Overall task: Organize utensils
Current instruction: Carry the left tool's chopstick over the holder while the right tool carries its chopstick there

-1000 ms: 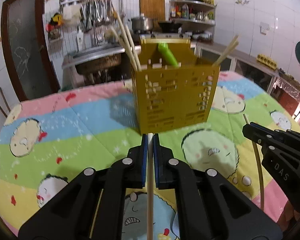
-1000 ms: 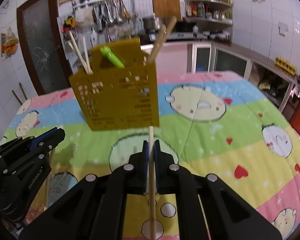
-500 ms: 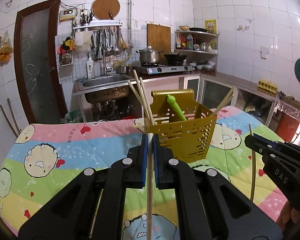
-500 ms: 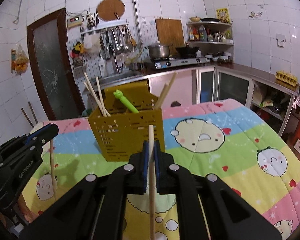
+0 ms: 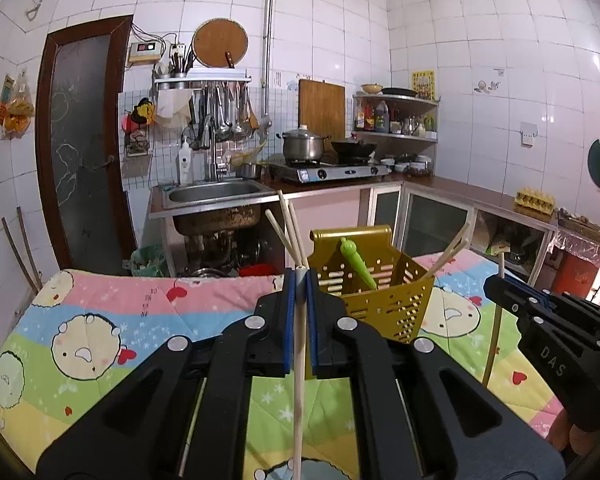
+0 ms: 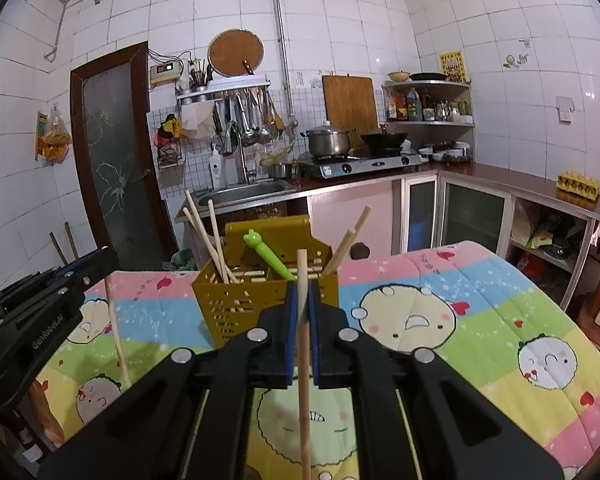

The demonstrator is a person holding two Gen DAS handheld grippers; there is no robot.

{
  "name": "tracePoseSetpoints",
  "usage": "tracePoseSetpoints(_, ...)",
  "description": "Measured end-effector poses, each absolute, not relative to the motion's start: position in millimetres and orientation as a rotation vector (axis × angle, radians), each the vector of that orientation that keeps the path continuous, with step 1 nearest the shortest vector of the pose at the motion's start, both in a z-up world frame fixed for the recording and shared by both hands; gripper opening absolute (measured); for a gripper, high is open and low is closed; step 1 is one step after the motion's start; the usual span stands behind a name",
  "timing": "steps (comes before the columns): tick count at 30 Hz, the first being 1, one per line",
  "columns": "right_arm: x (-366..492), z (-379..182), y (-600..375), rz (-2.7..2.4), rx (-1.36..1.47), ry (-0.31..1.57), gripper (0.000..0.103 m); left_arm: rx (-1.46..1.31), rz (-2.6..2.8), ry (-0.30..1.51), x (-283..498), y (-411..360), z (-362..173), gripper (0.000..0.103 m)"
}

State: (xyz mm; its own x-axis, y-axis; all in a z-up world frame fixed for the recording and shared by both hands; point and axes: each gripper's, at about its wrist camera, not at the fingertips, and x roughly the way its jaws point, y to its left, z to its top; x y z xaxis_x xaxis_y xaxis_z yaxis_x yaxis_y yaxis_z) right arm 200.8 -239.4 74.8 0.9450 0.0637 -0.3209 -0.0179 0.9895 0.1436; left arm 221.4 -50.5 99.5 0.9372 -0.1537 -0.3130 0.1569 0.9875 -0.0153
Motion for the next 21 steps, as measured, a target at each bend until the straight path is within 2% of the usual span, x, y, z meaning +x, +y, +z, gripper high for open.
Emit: tracePoseSetpoints(21,225.7,119.5,-238.5,0.067,0.123,0.214,0.006,-0.050,-0.214,0.232,238.4,-46.0,146.2,0.004)
